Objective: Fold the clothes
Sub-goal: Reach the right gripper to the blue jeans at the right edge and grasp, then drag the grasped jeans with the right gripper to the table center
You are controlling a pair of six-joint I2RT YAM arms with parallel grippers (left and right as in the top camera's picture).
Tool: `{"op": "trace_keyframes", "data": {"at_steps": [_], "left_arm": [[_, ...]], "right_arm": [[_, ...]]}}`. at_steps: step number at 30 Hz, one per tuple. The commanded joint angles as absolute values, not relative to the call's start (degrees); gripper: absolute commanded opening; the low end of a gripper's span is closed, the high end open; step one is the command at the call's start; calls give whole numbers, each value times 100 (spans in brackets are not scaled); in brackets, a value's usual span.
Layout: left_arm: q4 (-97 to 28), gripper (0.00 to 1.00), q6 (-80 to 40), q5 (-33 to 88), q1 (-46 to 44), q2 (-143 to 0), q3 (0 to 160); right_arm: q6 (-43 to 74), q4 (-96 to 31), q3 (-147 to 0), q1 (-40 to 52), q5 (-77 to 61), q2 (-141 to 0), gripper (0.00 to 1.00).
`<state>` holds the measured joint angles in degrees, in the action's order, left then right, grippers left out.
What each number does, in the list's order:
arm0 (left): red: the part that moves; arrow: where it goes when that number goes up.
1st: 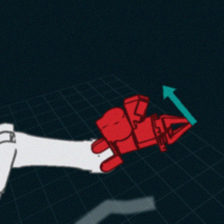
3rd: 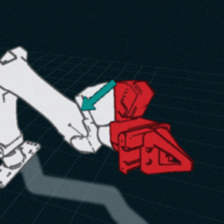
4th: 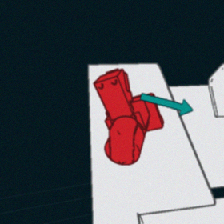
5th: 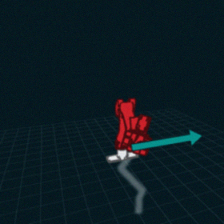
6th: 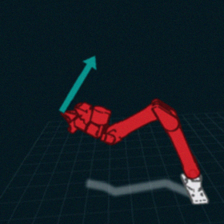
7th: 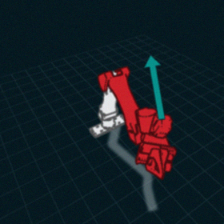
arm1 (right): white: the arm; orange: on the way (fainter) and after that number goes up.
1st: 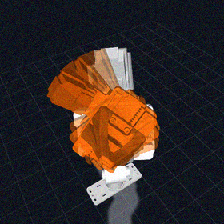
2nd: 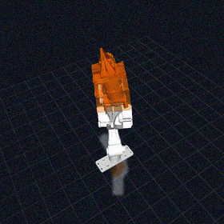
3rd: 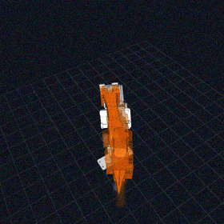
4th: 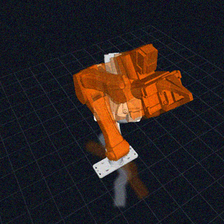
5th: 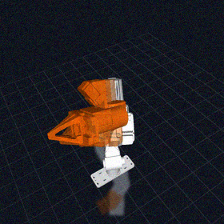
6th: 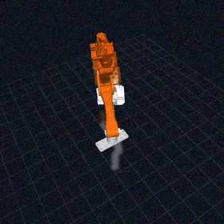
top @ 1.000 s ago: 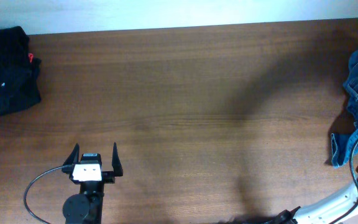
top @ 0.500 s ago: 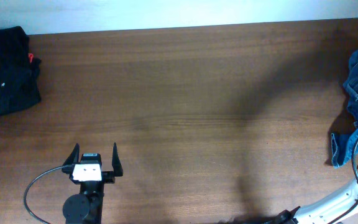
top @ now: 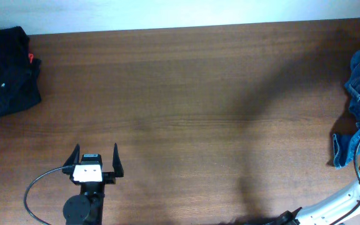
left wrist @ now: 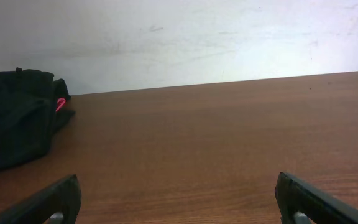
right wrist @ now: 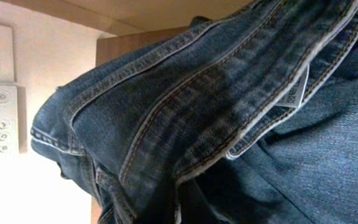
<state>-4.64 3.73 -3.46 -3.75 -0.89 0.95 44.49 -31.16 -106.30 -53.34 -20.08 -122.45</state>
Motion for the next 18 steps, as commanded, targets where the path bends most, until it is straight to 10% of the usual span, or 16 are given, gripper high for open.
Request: {"op": "trace_keyframes", "data": {"at_steps": [1,18], "left_arm": [[-454,99,484,-346,-397,-40,54],[-454,99,484,-346,-397,-40,54]], "right_arm": [[4084,-3009,-10613,-5343,-2294,-12293,4],[1146,-1957,-10833,-4550,-5140,-10805,4]]}}
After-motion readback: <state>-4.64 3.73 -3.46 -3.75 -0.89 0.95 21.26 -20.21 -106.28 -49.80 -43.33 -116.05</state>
